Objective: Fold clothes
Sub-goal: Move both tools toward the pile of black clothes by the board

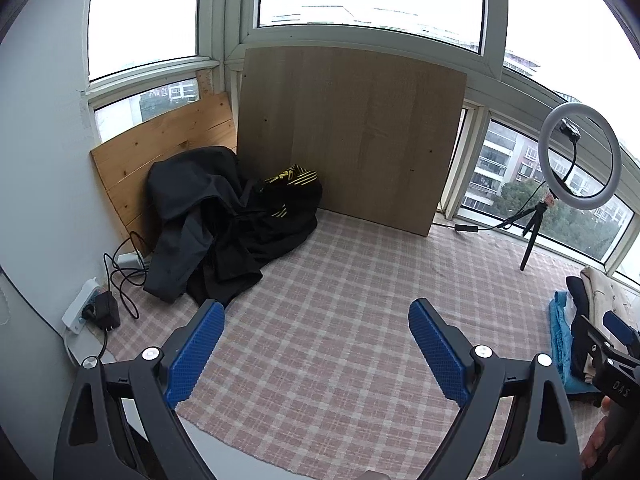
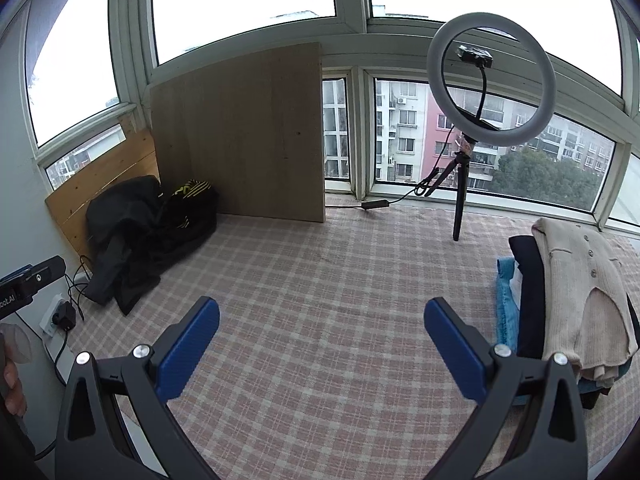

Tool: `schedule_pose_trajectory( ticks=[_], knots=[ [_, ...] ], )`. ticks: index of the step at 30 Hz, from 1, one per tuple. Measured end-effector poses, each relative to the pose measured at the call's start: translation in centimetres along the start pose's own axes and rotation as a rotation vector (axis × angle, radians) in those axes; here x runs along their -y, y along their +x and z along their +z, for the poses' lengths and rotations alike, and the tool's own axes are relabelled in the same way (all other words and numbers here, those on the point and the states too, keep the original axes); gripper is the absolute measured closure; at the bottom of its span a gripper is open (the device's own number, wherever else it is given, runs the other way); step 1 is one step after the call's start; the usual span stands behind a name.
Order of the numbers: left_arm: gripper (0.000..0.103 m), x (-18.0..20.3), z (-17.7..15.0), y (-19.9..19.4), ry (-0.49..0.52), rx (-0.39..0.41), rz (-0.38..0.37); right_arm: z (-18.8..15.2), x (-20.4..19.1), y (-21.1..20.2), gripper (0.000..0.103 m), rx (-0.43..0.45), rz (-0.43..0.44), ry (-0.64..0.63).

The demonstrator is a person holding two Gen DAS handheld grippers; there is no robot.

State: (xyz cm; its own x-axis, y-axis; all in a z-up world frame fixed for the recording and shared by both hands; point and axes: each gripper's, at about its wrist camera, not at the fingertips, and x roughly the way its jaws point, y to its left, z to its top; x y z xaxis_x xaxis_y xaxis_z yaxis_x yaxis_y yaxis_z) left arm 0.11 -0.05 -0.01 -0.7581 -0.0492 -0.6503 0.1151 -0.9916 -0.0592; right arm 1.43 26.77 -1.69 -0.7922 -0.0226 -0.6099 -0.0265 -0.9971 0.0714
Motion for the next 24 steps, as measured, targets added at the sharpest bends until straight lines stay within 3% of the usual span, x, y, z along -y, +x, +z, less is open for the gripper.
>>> schedule_pose_trajectory(
  ticks=[10,19,24],
  knots=[
    [0.009,-2.4,-0.6,-0.7,-0.051,-0.008,0.074,0.6,-2.2,1.2,0.000,-0.011,0.075,-0.060],
    [0.009,-5.1,-0.1,-1.6,-0.072,-0.029,0.192,1.3,-5.6,2.3,0.000,-0.023,0.159,-0.111],
    [0.009,-7.6,-0.1,-1.2,-0.113,-0.005,0.192,1.7,-8.0,2.7,0.000,-0.021,0.192,-0.141]
  ],
)
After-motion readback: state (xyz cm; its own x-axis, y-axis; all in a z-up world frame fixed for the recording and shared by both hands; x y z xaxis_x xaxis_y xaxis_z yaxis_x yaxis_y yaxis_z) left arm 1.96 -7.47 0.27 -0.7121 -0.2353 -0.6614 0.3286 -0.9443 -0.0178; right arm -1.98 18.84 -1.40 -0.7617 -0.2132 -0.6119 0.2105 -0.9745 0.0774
